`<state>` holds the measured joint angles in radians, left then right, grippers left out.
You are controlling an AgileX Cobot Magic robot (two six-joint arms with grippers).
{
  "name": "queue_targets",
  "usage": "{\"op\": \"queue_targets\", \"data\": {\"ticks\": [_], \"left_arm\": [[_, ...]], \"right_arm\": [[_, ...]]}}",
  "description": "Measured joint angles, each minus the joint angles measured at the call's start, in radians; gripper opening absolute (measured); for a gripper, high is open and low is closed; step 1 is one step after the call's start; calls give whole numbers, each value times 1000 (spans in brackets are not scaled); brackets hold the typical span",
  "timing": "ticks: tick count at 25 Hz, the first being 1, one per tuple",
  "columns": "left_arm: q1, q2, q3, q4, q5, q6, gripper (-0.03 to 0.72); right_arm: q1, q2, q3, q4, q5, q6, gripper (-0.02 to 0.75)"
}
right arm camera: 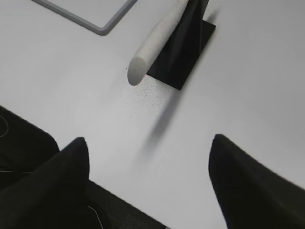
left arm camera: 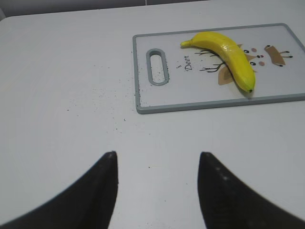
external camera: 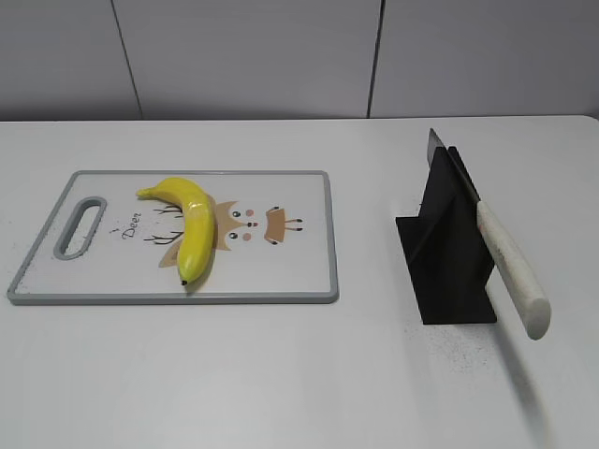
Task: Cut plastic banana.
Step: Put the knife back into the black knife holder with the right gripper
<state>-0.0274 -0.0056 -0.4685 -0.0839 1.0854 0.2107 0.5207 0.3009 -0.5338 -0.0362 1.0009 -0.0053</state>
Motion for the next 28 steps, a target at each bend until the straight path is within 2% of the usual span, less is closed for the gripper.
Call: {"op": "queue_targets", "data": {"ticks": [5,23,28], "left_arm": [[0,0,0,0,0,0,526],[0,0,0,0,-1,0,526],[0,0,0,0,-1,0,526]], "right_arm": [[0,-81,29,-32,32,-1,592],[-1,-306,32,-41,38,-1,564],[-45,-307,32,-40,38,-1,561]]}}
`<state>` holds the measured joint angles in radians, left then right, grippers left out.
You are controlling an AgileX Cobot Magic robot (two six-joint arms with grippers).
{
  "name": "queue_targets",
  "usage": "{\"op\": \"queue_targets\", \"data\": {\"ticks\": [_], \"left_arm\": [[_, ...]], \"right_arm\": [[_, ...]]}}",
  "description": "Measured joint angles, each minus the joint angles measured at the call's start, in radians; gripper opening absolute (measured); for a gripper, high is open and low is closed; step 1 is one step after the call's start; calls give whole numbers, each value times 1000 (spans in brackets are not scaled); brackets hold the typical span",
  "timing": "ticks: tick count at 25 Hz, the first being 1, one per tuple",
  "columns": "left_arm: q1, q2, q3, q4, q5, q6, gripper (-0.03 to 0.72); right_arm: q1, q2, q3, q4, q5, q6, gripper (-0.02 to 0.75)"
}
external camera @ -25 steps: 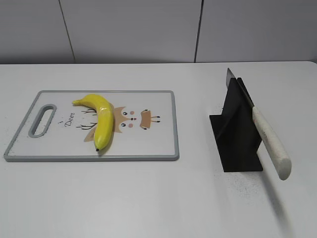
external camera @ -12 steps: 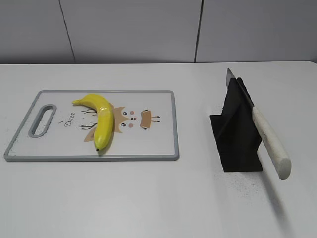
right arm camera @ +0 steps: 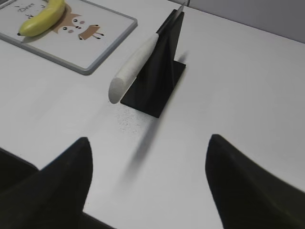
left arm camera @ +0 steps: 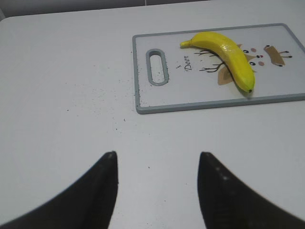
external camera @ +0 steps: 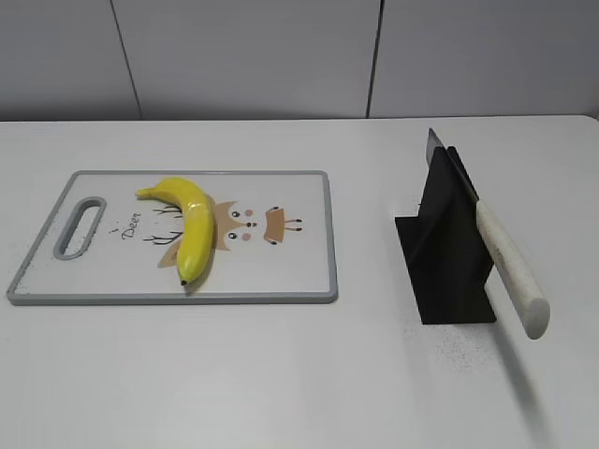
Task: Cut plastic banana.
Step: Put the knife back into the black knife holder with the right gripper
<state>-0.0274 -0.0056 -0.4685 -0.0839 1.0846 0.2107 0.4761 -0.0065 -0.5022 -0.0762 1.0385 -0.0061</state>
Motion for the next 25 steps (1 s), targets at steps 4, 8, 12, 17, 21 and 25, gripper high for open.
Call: {"op": "queue_targets", "data": {"ticks": [4,8,12,17,21,25], "left_arm": [[0,0,0,0,0,0,526],[0,0,0,0,0,0,526],[0,0,0,0,0,0,526],[0,0,0,0,0,0,526],[0,0,0,0,0,0,526],[0,0,0,0,0,0,526]], "right_arm": [[-94,0,0,1,0,0,561],[-210,0,0,1,0,0,561],[-313,0,0,1,0,0,561],[-376,0,0,1,0,0,561],[-376,0,0,1,0,0,561],[-376,0,0,1,0,0,561]]}}
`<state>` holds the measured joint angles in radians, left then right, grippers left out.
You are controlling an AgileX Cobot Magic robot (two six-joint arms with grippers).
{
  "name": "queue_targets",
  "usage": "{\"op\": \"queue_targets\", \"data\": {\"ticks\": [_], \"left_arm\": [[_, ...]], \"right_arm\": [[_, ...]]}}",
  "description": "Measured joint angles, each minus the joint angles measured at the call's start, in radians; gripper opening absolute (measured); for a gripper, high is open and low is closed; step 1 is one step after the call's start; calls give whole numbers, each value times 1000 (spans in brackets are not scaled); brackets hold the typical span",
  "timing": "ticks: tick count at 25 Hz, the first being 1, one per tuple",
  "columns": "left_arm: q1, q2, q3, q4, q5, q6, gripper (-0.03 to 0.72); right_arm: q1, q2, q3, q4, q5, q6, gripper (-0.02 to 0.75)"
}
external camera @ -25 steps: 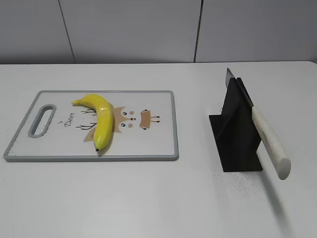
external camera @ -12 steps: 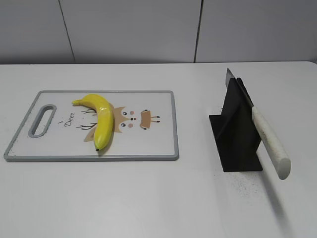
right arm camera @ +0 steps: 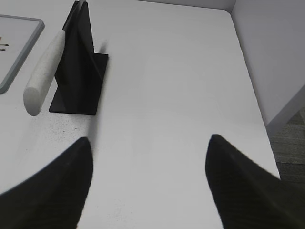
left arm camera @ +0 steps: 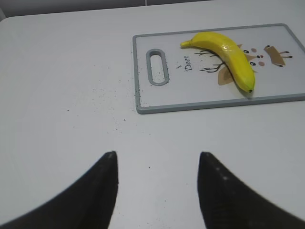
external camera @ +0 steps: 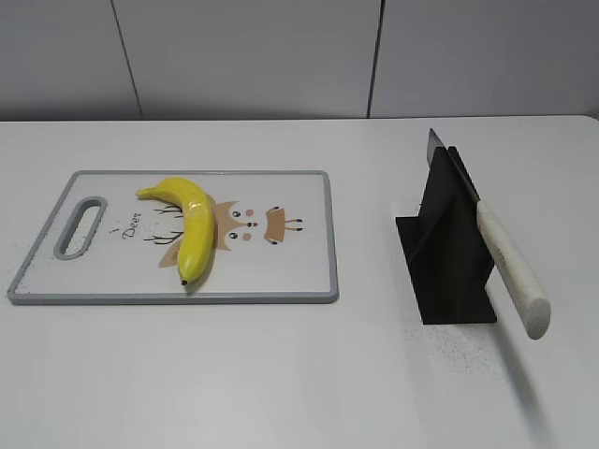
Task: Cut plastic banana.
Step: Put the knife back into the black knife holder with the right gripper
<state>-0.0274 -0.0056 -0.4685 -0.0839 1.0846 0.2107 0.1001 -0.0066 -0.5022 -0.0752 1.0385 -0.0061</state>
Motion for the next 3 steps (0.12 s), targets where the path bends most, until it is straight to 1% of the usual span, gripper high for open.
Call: {"op": "queue_targets", "data": {"ticks": [3], "left_arm": [[0,0,0,0,0,0,526]], "right_arm": [[0,0,0,0,0,0,561]]}}
